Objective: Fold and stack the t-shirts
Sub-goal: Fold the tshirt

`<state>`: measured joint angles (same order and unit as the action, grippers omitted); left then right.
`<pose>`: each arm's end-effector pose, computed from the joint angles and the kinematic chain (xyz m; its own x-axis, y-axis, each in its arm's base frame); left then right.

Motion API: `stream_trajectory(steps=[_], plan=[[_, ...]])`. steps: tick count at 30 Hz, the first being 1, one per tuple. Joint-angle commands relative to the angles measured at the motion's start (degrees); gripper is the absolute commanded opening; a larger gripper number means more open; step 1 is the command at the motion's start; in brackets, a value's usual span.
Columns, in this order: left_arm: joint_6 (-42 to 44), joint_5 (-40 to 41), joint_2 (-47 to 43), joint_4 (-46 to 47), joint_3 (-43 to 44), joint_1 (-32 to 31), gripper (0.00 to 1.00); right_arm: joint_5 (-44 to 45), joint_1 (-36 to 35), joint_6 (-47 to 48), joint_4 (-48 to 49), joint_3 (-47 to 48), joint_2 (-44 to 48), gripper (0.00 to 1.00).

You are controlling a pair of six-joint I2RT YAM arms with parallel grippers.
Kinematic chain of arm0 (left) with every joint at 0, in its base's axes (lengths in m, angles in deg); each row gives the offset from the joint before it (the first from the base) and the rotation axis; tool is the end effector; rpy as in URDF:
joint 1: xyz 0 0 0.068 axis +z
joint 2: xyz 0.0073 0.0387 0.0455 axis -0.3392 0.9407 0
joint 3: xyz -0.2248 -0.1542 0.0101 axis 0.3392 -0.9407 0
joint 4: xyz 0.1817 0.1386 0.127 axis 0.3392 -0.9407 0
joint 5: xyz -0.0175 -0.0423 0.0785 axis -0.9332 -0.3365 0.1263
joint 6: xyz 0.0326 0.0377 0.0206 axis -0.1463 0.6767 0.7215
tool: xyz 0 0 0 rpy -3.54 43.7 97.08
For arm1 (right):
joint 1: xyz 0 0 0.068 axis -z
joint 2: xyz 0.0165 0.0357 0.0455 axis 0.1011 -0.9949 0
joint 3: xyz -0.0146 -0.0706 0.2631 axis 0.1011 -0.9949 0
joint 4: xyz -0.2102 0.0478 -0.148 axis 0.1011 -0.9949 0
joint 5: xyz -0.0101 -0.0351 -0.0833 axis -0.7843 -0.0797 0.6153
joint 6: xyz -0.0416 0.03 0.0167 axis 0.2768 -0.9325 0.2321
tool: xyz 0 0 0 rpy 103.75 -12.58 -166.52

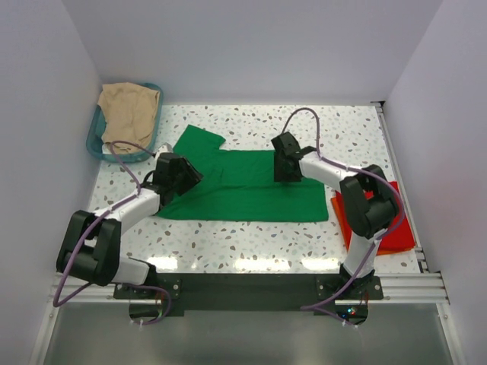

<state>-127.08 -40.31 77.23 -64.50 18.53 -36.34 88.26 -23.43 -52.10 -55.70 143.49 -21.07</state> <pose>0.2657 -0.0768 0.1816 -0.5805 -0.6407 -0.5026 -0.3320 0.7498 -0.5724 0.3371 0.1779 0.1787 -0.8453 0.0079 -0.5343 0.0092 1.0000 0.0001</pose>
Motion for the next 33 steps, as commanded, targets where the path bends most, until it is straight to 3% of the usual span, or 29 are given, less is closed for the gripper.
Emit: stream_trajectory(steps=[1,5,16,25,33], plan=[[1.98,-0.30,1.44,0.86,6.29,3.14,0.57,-0.96,2.51,0.49,-0.11,3.68,1.16,0.48],[6.18,3.03,6.96,-3.78,17.54,4.30,0.57,-4.47,7.07,-0.12,0.68,6.14,1.08,0.49],[23.24,16.30,33.68,-11.71,50.67,4.38,0.57,-15.02,17.18,-3.37,7.01,12.82,-4.02,0.48],[34.06,23.25,50.30,-11.19,65.71,5.17,0.60,-18.19,20.62,-4.08,10.35,16.08,-8.24,0.47],[39.68,19.83,56.54,-7.41,69.86,6.75,0.64,-17.75,21.76,-3.82,12.99,12.74,-6.75,0.47]])
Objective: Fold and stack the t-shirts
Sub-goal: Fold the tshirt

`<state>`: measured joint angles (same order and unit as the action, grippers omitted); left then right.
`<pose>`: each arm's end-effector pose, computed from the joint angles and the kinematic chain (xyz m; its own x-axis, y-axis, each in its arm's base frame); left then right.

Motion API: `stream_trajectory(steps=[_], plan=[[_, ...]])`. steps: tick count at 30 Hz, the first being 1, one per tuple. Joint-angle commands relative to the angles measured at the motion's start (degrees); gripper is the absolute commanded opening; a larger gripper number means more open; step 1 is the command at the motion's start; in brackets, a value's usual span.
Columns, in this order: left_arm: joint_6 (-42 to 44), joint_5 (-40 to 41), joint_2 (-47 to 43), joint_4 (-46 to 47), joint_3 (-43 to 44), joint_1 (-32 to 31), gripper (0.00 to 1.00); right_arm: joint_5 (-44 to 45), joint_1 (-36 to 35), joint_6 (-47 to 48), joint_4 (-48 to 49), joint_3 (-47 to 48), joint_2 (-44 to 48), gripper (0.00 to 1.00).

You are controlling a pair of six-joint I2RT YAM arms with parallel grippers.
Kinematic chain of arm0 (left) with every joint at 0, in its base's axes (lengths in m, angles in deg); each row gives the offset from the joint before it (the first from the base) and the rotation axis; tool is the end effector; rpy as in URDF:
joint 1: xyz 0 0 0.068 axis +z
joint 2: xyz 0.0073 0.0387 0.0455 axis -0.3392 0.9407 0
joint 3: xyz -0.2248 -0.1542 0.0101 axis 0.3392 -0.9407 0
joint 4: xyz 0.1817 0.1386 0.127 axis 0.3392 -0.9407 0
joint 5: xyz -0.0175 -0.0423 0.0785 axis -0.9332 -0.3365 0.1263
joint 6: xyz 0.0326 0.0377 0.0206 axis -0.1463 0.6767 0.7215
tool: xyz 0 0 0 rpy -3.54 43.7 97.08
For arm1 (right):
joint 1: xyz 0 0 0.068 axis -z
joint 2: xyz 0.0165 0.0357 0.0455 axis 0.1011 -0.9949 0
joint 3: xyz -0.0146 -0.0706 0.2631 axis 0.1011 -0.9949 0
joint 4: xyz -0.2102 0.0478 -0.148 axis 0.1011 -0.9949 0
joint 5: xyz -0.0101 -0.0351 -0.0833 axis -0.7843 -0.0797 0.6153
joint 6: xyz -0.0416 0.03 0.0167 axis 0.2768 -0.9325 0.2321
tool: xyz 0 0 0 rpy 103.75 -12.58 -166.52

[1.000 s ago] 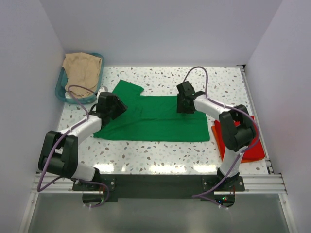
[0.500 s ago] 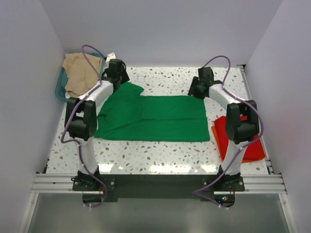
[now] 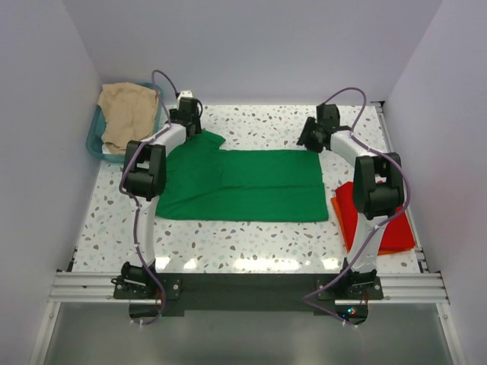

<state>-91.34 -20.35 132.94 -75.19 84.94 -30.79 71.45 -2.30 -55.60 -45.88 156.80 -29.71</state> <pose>0.5215 -0.0869 0.1535 -0.5823 -0.1386 -0.8011 -0.2831 0.9582 0.0400 0.4434 0.0641 0.1992 -0.7062 0.3937 -0.5885 0.2153 0.9112 0.3512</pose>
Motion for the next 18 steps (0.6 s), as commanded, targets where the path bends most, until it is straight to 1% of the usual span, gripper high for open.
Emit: stream_trajectory(steps=[1,3,6,9,13,18], plan=[[3.86,-1.35,1.53,2.50,5.64,1.21,0.63,-1.03,0.89,-0.32,3.27,-1.01,2.32,0.47],[3.69,-1.89,3.03,0.74,8.19,1.56,0.63,-1.12,1.33,-0.58,3.71,-1.89,2.59,0.47],[3.51,-7.49,4.35,-0.23,10.48,1.91,0.62,-1.21,1.94,-0.67,3.01,-2.16,2.68,0.47],[2.46,-10.58,6.11,-1.99,12.77,2.00,0.62,-1.91,2.82,-0.58,2.83,-2.42,2.59,0.47],[-0.79,-12.60,8.30,-4.71,14.71,2.52,0.56,-3.31,4.05,-0.93,2.74,-2.95,2.24,0.46],[-2.46,-11.74,8.75,-6.56,14.10,2.61,0.54,-4.63,5.28,-0.85,2.48,-3.13,2.41,0.46]])
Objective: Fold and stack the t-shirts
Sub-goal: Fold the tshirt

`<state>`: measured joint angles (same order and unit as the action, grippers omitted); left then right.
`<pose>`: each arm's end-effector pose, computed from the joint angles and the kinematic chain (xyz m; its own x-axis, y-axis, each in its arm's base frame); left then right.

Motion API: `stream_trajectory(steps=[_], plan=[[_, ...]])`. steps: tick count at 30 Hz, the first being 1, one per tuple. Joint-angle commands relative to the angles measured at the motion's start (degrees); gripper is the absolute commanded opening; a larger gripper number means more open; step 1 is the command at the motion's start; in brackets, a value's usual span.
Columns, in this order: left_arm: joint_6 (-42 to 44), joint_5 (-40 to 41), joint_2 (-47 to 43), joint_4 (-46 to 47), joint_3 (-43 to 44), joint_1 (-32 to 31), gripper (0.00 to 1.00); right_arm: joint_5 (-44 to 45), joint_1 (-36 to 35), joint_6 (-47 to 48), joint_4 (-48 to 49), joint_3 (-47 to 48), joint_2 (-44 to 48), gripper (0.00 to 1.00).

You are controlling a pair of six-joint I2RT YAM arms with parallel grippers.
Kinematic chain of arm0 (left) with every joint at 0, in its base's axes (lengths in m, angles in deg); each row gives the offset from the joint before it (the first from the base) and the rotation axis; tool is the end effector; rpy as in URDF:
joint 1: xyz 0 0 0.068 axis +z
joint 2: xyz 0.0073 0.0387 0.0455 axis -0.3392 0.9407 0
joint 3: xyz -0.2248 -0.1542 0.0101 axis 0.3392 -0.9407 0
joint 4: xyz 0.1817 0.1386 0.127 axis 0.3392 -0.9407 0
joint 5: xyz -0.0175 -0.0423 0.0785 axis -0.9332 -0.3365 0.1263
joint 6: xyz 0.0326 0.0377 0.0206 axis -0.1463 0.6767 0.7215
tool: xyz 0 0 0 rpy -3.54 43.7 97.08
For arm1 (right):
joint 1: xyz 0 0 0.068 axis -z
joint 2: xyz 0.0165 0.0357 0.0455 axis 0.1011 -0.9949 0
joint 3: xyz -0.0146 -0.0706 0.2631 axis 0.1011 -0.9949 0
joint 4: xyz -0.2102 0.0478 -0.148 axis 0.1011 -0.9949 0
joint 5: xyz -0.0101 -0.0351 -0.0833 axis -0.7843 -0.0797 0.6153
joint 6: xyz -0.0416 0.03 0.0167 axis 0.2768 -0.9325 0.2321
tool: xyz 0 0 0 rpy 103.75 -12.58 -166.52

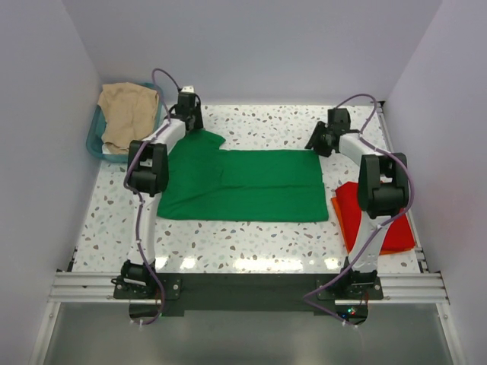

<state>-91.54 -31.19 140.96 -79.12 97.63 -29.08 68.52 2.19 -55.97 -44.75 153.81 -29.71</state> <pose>0.5545 -0.0828 0.1451 -0.6061 -0.1702 -0.7769 -0.1736 0.9816 -0.0795 0.4401 0.0305 0.1844 -0.7066 0.4500 -0.5461 0.2725 0.8853 0.3769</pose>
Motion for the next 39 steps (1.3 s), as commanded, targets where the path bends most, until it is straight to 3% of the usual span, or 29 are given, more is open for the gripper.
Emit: stream_trajectory(steps=[1,5,7,12,17,20,29,35,39], plan=[[-2.53,-0.72,0.64,-2.80,1.13,0.91,0.54,-1.70,0.98,-0.48,1.16,-0.22,2.41,0.46],[-2.62,-0.45,0.11,-2.98,0.34,0.91,0.54,-1.44,1.16,-0.21,0.90,-0.13,2.32,0.47],[-2.62,-1.07,0.02,-3.07,0.25,0.91,0.48,-0.31,1.24,0.14,-0.32,0.48,1.97,0.47],[-2.80,-1.94,-0.50,-2.72,-0.62,0.91,0.21,2.07,1.86,0.84,-2.88,1.89,0.83,0.47],[-2.97,-2.56,-2.00,-1.49,-1.94,0.91,0.04,3.92,1.95,1.54,-4.55,3.82,-0.83,0.48],[-3.24,-3.17,-2.70,-0.78,-2.29,0.91,0.00,4.01,2.12,1.81,-5.51,6.28,-3.11,0.48],[-3.68,-5.20,-4.55,1.15,-2.82,0.91,0.00,3.31,2.04,1.99,-7.89,11.12,-8.66,0.42],[-3.68,-5.73,-6.30,2.47,-2.82,0.99,0.00,3.22,2.12,1.37,-8.15,11.91,-9.72,0.29],[-2.98,-7.13,-6.92,3.26,-1.60,0.99,0.00,2.25,2.12,1.19,-8.86,14.02,-10.51,0.11]])
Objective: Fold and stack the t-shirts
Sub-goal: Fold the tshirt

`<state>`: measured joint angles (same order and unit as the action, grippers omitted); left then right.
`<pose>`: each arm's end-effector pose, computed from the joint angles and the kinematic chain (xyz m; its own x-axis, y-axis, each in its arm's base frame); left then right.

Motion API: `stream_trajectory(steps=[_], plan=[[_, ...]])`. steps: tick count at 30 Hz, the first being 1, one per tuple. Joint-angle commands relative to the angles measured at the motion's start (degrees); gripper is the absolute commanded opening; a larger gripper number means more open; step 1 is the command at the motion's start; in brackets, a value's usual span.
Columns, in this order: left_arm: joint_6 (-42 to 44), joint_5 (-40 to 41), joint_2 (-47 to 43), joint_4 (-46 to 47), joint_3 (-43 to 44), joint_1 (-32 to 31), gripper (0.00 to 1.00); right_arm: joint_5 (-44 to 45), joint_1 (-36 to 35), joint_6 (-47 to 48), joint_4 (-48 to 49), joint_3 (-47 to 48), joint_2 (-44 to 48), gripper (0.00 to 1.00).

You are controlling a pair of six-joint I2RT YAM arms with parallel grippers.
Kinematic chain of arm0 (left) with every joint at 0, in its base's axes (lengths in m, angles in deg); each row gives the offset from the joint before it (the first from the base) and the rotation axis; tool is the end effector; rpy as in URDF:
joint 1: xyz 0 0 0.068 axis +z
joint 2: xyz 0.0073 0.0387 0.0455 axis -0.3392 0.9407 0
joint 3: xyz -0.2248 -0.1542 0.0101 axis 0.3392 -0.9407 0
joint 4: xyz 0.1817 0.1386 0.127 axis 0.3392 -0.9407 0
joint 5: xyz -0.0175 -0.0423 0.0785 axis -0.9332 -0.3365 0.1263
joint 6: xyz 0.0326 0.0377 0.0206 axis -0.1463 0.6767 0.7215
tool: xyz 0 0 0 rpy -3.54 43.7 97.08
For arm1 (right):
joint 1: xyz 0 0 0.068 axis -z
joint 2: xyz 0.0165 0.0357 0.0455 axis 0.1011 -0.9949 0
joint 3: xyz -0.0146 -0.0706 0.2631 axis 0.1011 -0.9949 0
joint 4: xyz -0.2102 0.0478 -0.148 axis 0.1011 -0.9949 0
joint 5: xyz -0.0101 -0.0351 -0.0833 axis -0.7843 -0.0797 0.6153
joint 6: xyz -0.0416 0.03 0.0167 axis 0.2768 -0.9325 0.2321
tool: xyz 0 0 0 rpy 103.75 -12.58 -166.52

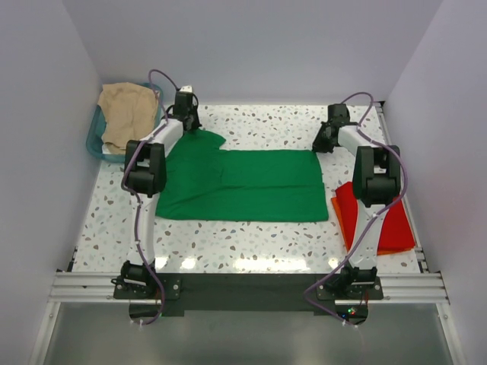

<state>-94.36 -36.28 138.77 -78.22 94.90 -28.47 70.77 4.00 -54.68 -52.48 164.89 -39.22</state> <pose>0.5490 -0.0790 0.1509 -0.6117 -0.2267 -0.7579 -0.1473 0.9739 -0.1725 0.4719 0.0162 0.1618 -0.7434 0.4519 -0.4931 0.3417 0.8904 0.3007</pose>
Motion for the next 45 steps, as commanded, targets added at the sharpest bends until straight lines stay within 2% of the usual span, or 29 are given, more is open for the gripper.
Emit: stream_trajectory(steps=[1,3,14,22,32,35,45], plan=[[-0.07,-2.47,-4.65,2.36,2.18,0.38,0.00,-0.44,0.22,-0.10,-1.29,3.63,-1.17,0.07],[-0.15,-2.57,-4.56,2.36,3.16,0.38,0.00,-0.70,0.48,-0.36,-1.21,4.52,-1.44,0.00],[-1.47,-5.11,-2.37,3.42,12.65,1.61,0.00,-4.48,3.65,-2.47,1.96,8.30,-2.84,0.00],[-1.47,-6.79,-3.59,4.74,13.10,2.40,0.00,-7.82,4.61,-3.26,5.99,6.81,-1.36,0.00],[-3.40,-10.39,-16.23,9.13,-2.01,3.46,0.00,-8.17,4.97,-4.14,10.83,-4.08,7.69,0.00],[-4.46,-10.83,-21.06,13.24,-8.86,3.46,0.00,-8.09,4.88,-4.31,11.62,-7.24,10.15,0.00],[-7.01,-8.90,-34.87,16.07,-29.24,3.55,0.00,-6.51,4.97,-5.28,11.10,-17.18,18.76,0.00]])
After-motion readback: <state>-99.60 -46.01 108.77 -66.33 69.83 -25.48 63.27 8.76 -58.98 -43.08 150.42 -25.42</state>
